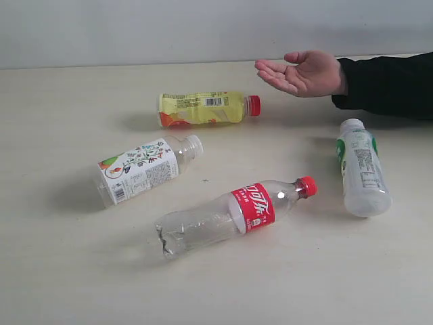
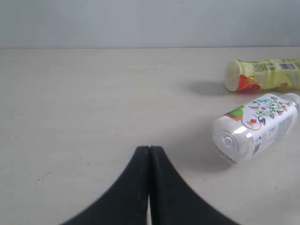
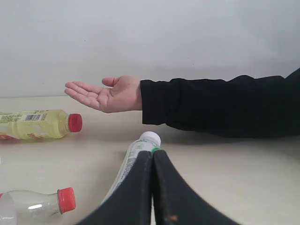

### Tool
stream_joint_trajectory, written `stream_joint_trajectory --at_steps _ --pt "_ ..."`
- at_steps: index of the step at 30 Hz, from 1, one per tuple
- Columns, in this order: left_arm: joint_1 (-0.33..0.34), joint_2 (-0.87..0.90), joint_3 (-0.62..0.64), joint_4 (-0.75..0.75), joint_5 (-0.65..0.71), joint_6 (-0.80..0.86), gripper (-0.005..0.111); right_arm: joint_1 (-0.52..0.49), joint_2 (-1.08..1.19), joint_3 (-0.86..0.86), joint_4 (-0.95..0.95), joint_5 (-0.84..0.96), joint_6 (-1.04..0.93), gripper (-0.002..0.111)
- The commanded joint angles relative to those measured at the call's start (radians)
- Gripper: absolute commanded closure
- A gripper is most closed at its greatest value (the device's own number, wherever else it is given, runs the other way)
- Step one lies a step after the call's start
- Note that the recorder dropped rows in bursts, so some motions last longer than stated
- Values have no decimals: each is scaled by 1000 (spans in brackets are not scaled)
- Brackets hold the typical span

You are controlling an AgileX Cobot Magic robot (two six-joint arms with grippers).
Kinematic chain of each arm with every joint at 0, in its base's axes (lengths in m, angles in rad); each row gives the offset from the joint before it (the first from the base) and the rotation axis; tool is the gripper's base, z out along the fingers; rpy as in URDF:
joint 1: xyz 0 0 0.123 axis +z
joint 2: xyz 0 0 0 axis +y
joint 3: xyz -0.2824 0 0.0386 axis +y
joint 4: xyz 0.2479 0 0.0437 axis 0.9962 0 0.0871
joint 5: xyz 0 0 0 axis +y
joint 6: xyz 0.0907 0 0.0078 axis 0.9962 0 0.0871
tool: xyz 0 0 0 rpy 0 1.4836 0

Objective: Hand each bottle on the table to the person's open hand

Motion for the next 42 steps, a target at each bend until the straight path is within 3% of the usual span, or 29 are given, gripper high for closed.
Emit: stream_joint_trajectory --at_steps 1,32,34,38,42 --pt "2 -6 0 2 -10 0 107 2 -7 4 2 -7 1 108" --pt "2 -6 0 2 -10 1 107 2 -7 4 2 -9 1 108" --pt "2 -6 0 55 -19 57 107 2 -7 4 2 -9 1 108" --pt "2 -6 0 75 -175 94 107 2 -7 4 2 -9 1 108" --pt "2 -6 0 72 -422 -22 107 2 -7 4 2 -9 1 108"
